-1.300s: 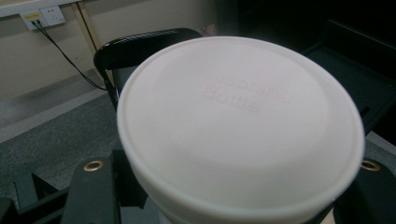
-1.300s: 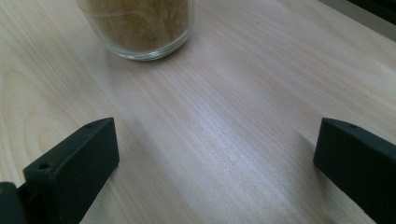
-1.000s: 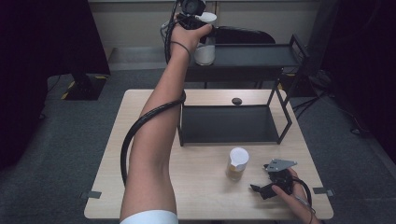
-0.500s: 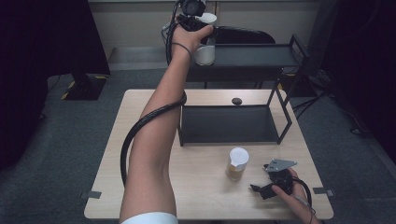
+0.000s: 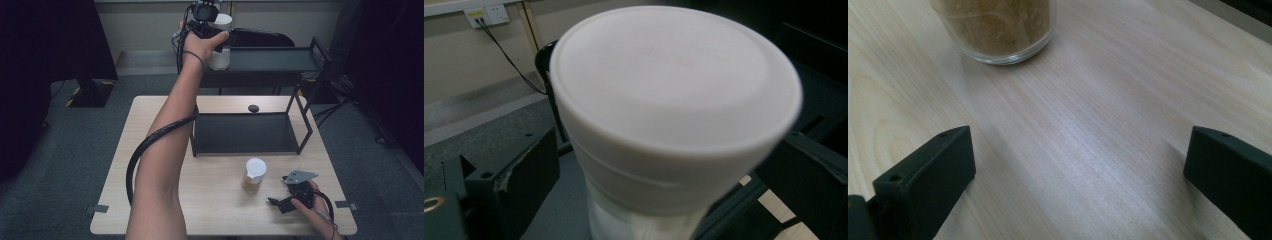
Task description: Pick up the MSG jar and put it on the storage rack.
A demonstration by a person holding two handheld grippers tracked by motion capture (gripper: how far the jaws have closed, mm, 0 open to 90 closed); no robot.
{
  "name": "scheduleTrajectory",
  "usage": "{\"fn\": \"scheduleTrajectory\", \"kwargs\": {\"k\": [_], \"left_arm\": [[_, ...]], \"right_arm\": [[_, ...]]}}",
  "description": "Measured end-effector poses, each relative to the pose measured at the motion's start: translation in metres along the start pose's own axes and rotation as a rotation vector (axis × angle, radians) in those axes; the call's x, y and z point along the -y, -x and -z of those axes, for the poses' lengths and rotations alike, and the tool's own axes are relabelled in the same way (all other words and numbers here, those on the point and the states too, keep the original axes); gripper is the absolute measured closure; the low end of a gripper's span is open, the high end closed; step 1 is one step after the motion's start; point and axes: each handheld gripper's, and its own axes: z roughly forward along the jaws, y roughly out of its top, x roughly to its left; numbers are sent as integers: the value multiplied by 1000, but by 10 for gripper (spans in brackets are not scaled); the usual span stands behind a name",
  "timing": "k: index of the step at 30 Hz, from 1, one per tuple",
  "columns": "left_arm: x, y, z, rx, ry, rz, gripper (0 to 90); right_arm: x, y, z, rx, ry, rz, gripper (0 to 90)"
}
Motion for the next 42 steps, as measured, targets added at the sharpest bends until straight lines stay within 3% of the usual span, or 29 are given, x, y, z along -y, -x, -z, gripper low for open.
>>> {"fn": "scheduleTrajectory", "kwargs": {"k": [16, 42], "left_arm": [[27, 7, 22, 52, 34, 7, 6], [84, 12, 22, 177, 62, -36, 5]], "right_arm": [[0, 0, 0, 1, 1, 2, 0], [0, 0, 0, 1, 1, 2, 0]]}}
